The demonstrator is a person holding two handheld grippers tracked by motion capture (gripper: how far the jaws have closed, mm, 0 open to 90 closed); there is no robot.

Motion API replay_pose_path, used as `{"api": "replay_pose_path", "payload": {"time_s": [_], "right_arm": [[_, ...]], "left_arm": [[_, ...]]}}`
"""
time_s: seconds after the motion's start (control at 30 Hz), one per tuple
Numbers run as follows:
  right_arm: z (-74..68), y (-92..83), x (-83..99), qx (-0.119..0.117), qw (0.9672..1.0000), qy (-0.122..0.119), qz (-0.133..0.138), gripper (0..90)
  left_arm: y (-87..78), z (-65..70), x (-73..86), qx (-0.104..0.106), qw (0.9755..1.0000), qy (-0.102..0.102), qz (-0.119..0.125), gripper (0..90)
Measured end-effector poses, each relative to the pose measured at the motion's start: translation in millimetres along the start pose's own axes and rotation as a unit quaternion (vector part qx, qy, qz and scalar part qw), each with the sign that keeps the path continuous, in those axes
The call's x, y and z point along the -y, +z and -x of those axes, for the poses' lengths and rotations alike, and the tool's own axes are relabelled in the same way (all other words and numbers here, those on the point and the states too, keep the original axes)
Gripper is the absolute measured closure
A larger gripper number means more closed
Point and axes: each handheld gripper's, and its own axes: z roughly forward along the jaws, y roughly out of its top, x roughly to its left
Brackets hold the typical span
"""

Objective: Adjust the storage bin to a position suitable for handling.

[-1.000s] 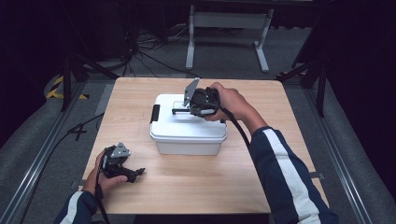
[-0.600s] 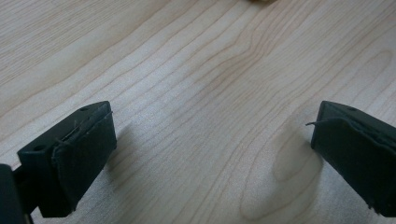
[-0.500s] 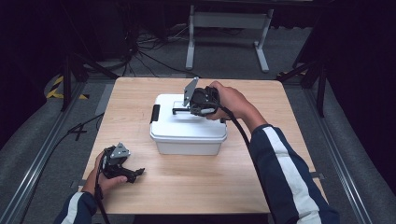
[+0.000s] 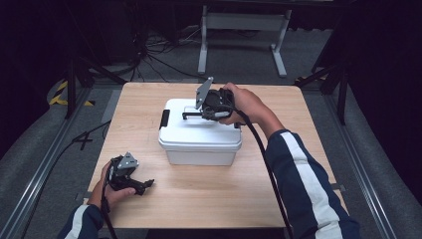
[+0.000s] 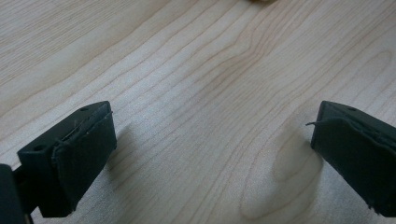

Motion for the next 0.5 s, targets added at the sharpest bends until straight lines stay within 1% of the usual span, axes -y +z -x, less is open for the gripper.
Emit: {"api": "replay_pose_path", "payload": {"time_s": [0.03,0.07,0.13,0.2,0.23,0.27,0.3,0.33,0.37,0.43,0.5], "right_arm": [[0.0,0.0,0.0,0.000,1.0000,0.000,0.000,84.9],[0.4,-0.4,-0.9,-0.001,1.0000,0.000,-0.003,84.9],[0.6,-2.0,-2.2,0.001,1.0000,0.003,-0.002,84.9],[1.9,-4.1,-3.1,-0.003,1.0000,0.003,0.003,84.9],[1.9,-4.1,-3.1,-0.003,1.0000,0.003,0.003,84.9],[2.7,-5.3,-3.5,-0.001,1.0000,0.001,0.005,84.9],[3.0,-7.0,-4.0,0.000,1.0000,0.003,0.004,84.9],[3.3,-9.8,-5.0,0.005,1.0000,0.002,0.002,84.9],[3.3,-9.8,-5.0,0.005,1.0000,0.002,0.002,84.9],[4.0,-14.1,-4.9,0.004,1.0000,-0.004,0.004,84.9],[3.8,-16.2,-4.2,0.006,1.0000,-0.001,0.004,84.9]], "left_arm": [[0.0,0.0,0.0,0.000,1.0000,0.000,0.000,0.5],[-0.2,-0.6,-0.2,-0.001,1.0000,0.005,0.000,0.5],[0.2,-0.2,0.2,0.000,1.0000,0.002,0.002,0.4],[0.2,-0.3,0.2,0.000,1.0000,0.002,0.002,0.4],[-0.1,-0.7,-0.1,-0.001,1.0000,0.005,0.001,0.4],[0.0,-0.5,0.0,-0.001,1.0000,0.004,0.001,0.5],[0.3,-0.1,0.2,0.001,1.0000,0.001,0.002,0.5],[0.0,-0.6,0.0,-0.001,1.0000,0.004,0.001,0.5],[0.2,0.0,0.1,0.001,1.0000,0.000,0.002,0.5],[0.2,-0.2,0.3,0.001,1.0000,0.001,0.002,0.5],[0.2,-0.1,0.3,0.001,1.0000,0.001,0.002,0.5]]}}
